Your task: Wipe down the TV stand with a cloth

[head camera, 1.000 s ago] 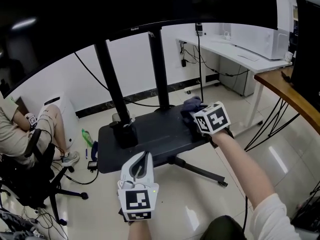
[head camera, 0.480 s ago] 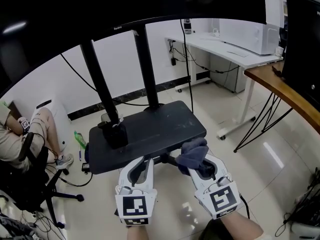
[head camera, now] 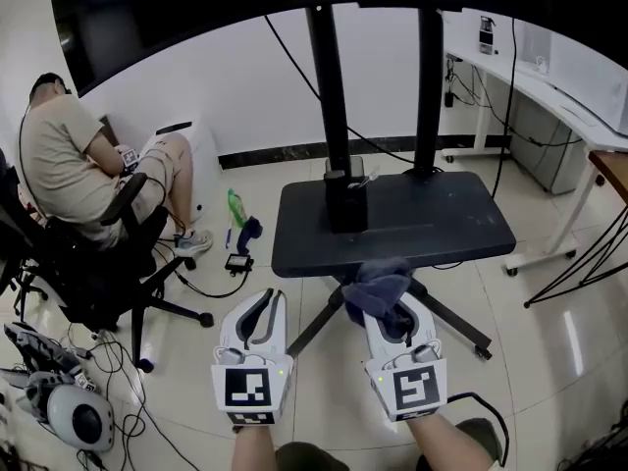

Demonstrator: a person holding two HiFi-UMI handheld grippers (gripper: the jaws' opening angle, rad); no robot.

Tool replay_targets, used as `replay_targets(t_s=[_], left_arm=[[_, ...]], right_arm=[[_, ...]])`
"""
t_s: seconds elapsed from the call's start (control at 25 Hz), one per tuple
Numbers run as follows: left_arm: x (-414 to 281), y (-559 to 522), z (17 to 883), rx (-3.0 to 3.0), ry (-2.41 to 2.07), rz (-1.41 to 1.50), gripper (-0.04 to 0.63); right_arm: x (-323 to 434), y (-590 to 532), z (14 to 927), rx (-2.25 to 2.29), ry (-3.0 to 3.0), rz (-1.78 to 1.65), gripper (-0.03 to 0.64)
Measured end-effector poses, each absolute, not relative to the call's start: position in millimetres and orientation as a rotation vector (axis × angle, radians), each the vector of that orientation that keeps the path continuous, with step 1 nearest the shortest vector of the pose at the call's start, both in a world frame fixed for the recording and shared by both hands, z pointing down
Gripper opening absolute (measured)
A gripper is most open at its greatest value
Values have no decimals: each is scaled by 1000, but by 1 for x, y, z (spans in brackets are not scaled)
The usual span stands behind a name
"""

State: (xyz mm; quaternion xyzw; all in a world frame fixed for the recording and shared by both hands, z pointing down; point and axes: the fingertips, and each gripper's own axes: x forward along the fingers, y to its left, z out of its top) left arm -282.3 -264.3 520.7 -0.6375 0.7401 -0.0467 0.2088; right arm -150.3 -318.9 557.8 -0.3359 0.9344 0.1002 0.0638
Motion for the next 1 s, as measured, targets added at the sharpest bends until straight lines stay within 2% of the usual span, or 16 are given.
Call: replay_targets(t_s=[0.2,0.32,0.68,0.88,1.0], left_arm=[[-323,-284,614,-1869,2108,-119,110],[-347,-301,650,-1905,2150,-82,110],[-390,-349,651,-1850,2172,-61,112],[-394,-353,651,-1857,2131,-65,112],[-396,-365,673,-1899,2115,-87,110]], right_arm=[[-212,-346,638,-985,2761,454,94],[-240,-371,685,-1016,2795,424,94],[-305,-528,691,-1139,2783,466,94],[-321,-553,661,-1158,2757,479,94],[-334,-582,703,-1196,2825,429,94]])
